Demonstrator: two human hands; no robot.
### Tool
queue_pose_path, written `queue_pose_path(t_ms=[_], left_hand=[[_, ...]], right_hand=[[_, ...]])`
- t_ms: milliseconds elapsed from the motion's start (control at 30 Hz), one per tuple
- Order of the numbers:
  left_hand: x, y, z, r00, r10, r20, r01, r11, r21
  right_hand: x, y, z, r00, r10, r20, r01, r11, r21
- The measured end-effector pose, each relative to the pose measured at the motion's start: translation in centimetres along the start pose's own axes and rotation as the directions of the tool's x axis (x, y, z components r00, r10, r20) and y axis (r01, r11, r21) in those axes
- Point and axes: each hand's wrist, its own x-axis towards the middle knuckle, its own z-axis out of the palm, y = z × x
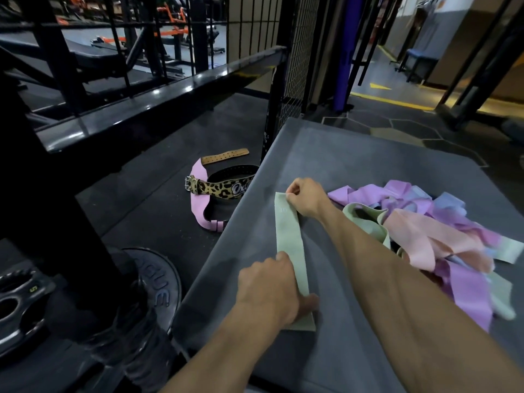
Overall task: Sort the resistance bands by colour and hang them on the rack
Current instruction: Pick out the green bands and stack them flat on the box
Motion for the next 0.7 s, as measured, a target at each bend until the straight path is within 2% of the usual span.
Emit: queue_pose_path(t_ms=[233,367,467,600,700], left_hand=[[-0.2,-1.5,-0.8,0.995,-0.076,0.065,0.069,0.993,0.099],[-0.1,-1.6,-0.8,0.994,-0.059,0.095,0.049,0.992,0.113],[-0.1,-1.7,-1.1,0.99,-0.068,0.12,0.056,0.994,0.098],[-0.5,-1.6,-2.1,0.999,-0.032,0.008,0.032,0.998,0.057],[-1.1,-1.2,-2.4,0.999,0.004,-0.034,-0.003,0.999,0.046]], right_hand=[[-0.8,-0.4,0.3,0.999,0.027,-0.044,-0.02,0.991,0.136],[-1.2,-0.6,0.7,0.997,0.045,-0.057,-0.039,0.993,0.109],[-1.8,0.1,-0.5,0.994,0.038,-0.105,-0.042,0.998,-0.038],[-3.7,2.3,-4.8,0.985,0.017,-0.17,-0.083,0.916,-0.392],[-6.3,4.0,-7.7,0.987,0.052,-0.154,-0.119,0.877,-0.465]])
